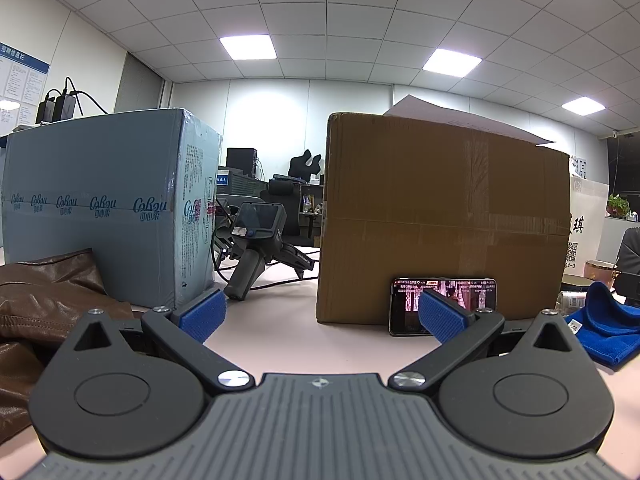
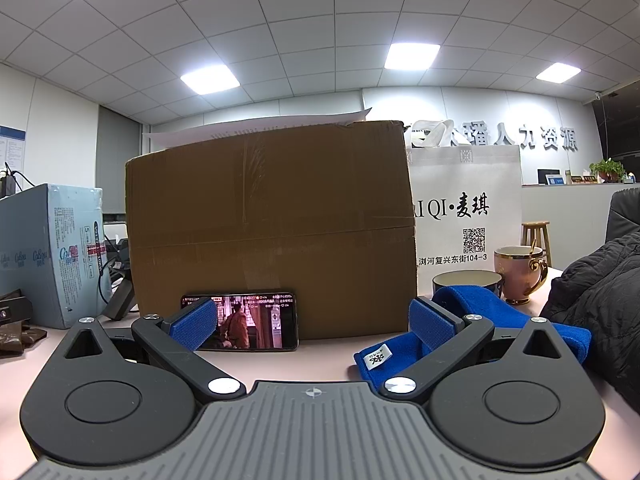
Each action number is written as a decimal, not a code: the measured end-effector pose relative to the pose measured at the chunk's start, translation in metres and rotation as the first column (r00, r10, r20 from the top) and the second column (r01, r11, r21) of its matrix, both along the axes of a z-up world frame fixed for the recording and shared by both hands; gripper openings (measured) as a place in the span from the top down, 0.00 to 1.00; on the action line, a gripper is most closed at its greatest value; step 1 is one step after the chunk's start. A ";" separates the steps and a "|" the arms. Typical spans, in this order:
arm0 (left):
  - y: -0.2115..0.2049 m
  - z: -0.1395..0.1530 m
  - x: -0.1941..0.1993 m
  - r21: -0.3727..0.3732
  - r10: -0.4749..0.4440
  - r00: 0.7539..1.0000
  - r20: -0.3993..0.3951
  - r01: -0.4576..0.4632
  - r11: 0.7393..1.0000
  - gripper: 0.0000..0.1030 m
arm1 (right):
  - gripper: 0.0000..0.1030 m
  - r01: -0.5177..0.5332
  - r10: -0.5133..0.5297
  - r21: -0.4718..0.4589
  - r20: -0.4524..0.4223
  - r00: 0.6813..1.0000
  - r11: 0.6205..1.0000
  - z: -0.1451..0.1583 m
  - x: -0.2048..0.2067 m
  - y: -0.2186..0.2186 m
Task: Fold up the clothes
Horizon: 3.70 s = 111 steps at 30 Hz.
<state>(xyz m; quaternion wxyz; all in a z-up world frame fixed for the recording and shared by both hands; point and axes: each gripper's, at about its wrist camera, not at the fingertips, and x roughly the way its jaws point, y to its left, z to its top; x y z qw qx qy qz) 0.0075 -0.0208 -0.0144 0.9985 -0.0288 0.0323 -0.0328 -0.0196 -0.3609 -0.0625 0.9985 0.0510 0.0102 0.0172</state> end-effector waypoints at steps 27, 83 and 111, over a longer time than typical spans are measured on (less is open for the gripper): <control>-0.001 -0.001 0.001 0.001 -0.002 1.000 -0.004 0.002 1.000 0.00 | 0.00 -0.002 0.002 0.000 -0.003 1.000 1.000 0.000 0.002 0.000; -0.002 -0.001 -0.001 -0.001 -0.014 1.000 0.005 0.014 1.000 0.00 | 0.00 -0.001 0.001 -0.007 -0.015 1.000 1.000 -0.001 0.005 0.002; -0.002 -0.001 0.002 -0.002 -0.020 1.000 -0.017 0.020 1.000 0.00 | 0.00 -0.001 0.001 -0.010 -0.018 1.000 1.000 -0.001 0.007 0.003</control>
